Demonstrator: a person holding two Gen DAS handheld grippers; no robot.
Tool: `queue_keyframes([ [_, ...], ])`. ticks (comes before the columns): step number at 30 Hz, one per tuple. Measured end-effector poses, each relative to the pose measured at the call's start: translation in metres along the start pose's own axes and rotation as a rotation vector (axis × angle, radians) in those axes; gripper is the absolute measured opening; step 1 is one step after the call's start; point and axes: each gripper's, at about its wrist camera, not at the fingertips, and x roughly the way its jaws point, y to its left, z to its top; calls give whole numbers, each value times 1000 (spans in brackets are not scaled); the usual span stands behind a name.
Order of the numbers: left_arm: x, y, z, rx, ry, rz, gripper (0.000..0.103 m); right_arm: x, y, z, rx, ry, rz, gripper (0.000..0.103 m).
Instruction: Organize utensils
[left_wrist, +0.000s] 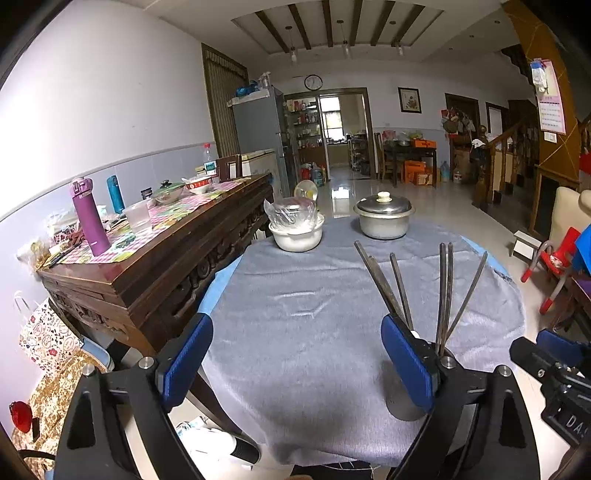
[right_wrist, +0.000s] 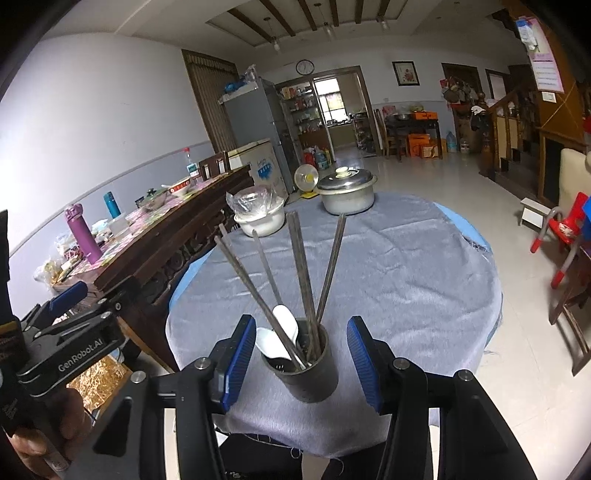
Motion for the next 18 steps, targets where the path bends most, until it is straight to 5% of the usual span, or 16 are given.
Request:
queue_keyframes([
  [18, -5, 10, -8, -21, 4, 27, 93, -5, 7, -9, 35, -13, -45, 58],
])
